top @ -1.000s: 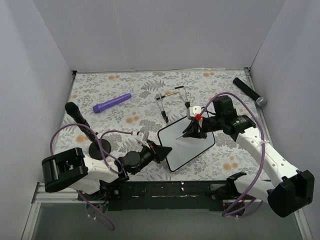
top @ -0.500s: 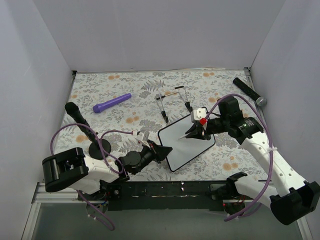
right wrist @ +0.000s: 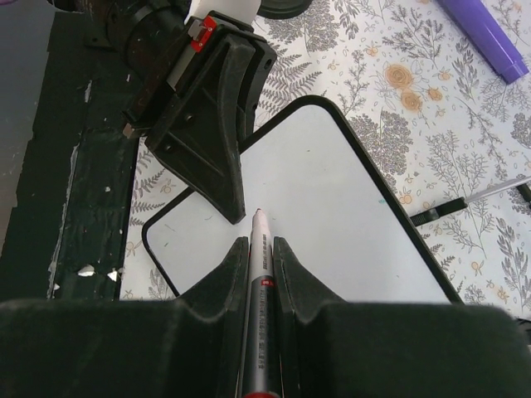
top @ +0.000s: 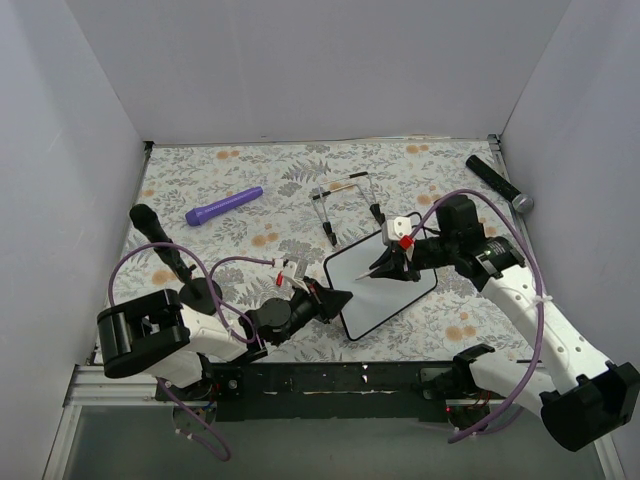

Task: Write a sentence on the whiteboard
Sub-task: Write on the whiteboard with the whiteboard.

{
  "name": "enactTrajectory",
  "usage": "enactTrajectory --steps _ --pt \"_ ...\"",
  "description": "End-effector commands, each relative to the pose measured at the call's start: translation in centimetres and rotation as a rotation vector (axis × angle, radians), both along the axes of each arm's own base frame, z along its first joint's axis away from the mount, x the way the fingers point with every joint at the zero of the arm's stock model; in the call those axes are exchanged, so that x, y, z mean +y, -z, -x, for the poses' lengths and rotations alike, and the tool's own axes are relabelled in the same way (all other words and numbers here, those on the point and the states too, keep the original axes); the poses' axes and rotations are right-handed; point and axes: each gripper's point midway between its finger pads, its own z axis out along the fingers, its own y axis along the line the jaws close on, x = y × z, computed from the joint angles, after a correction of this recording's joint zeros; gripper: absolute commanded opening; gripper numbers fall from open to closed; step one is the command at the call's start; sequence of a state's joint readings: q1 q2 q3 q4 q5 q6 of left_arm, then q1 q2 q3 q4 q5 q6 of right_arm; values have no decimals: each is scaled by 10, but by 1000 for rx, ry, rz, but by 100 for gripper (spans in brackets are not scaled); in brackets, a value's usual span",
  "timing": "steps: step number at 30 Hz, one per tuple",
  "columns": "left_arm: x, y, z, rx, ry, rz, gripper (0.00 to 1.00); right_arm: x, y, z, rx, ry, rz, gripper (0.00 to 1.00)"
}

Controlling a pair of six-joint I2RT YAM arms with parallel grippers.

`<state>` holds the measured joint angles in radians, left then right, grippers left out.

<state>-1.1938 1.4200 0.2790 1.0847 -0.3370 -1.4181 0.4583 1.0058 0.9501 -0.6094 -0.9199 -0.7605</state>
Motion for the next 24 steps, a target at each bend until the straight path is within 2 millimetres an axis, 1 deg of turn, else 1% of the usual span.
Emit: enactTrajectory --steps 1,3,5,9,10,11,12,14,17,21,24 --pt "-7 -32 -4 -30 -13 93 0 7 -17 -2 -2 -24 -49 1" --pt "-6 -29 -3 -20 -16 89 0 7 -20 -2 -13 -22 -57 1" --pt "-3 -33 -5 -19 -29 107 0 6 -21 -2 -16 -10 -56 1" --pt "-4 -31 -5 -15 -30 82 0 4 -20 -8 -26 44 -52 1" --pt "-2 -29 -5 -9 -34 82 0 4 -17 -9 -19 51 -51 1" --pt "0 -32 -7 -16 -46 102 0 5 -19 -10 -29 56 -58 1" --pt "3 -28 -7 -14 -52 97 0 4 -17 -12 -29 69 -53 1" --pt "4 -28 -8 -8 -61 106 0 5 -14 -13 -35 75 -50 1" --pt "4 -28 -7 -3 -59 110 0 6 -7 -13 -30 79 -44 1" --pt "4 -28 -7 4 -59 132 0 8 -3 -13 -42 80 -42 1" --pt "2 -26 -7 11 -55 137 0 9 -5 -15 -55 74 -46 1"
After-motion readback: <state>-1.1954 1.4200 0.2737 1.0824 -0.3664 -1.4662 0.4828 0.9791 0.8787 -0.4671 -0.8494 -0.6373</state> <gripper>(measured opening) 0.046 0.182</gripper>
